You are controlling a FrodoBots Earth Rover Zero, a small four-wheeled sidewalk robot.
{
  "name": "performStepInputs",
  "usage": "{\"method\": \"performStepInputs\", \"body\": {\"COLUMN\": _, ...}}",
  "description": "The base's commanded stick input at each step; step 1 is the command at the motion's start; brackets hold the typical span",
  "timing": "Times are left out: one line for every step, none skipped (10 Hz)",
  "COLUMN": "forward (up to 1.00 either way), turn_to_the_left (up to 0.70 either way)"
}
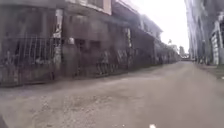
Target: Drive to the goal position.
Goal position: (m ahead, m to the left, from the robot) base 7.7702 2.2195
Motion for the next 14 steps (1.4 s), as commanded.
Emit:
{"method": "performStepInputs", "body": {"forward": 0.00, "turn_to_the_left": -0.50}}
{"method": "performStepInputs", "body": {"forward": 0.00, "turn_to_the_left": -0.50}}
{"method": "performStepInputs", "body": {"forward": 0.00, "turn_to_the_left": -0.50}}
{"method": "performStepInputs", "body": {"forward": 0.00, "turn_to_the_left": -0.50}}
{"method": "performStepInputs", "body": {"forward": 0.00, "turn_to_the_left": -0.50}}
{"method": "performStepInputs", "body": {"forward": 0.00, "turn_to_the_left": -0.50}}
{"method": "performStepInputs", "body": {"forward": 0.00, "turn_to_the_left": -0.50}}
{"method": "performStepInputs", "body": {"forward": 0.10, "turn_to_the_left": 0.00}}
{"method": "performStepInputs", "body": {"forward": 0.43, "turn_to_the_left": 0.00}}
{"method": "performStepInputs", "body": {"forward": 0.50, "turn_to_the_left": 0.00}}
{"method": "performStepInputs", "body": {"forward": 0.50, "turn_to_the_left": 0.00}}
{"method": "performStepInputs", "body": {"forward": 0.50, "turn_to_the_left": 0.00}}
{"method": "performStepInputs", "body": {"forward": 0.50, "turn_to_the_left": 0.00}}
{"method": "performStepInputs", "body": {"forward": 0.50, "turn_to_the_left": 0.00}}
